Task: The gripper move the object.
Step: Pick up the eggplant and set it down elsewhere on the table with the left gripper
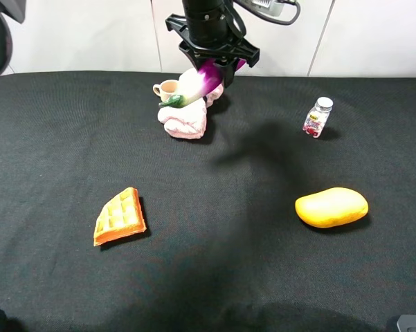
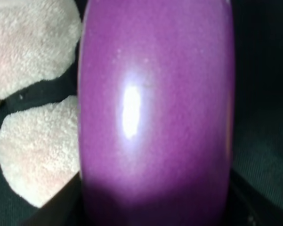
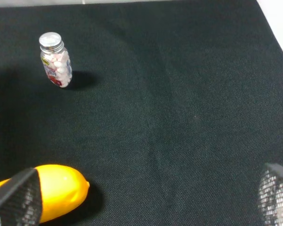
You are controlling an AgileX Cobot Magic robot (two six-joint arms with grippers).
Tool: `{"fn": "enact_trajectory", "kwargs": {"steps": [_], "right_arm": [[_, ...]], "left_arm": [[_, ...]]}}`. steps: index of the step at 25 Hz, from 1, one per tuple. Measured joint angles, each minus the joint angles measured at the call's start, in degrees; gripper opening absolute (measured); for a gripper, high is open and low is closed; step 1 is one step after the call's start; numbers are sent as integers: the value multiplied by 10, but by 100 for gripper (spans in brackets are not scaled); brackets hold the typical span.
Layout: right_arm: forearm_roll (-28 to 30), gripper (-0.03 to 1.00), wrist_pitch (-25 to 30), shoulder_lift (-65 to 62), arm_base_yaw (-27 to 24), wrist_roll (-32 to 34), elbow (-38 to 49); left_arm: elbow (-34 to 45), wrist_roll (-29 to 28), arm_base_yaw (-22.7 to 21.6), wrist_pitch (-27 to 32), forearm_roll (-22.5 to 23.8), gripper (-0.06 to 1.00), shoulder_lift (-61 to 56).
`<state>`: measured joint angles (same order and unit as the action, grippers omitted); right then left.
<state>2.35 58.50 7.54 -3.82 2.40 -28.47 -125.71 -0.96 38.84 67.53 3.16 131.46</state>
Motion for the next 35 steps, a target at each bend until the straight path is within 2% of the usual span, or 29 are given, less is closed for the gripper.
{"fn": "enact_trajectory", "kwargs": {"steps": [14,25,35], "right_arm": [[0,69,0,0,0,0,0],[0,69,0,0,0,0,0],[0,69,0,0,0,0,0]], "left_arm": [[151,0,-10,-1,9,55,-94],[328,-7,-18,-2,11,55,-214],[495,-43,-32,-16,21,55,-340]]}}
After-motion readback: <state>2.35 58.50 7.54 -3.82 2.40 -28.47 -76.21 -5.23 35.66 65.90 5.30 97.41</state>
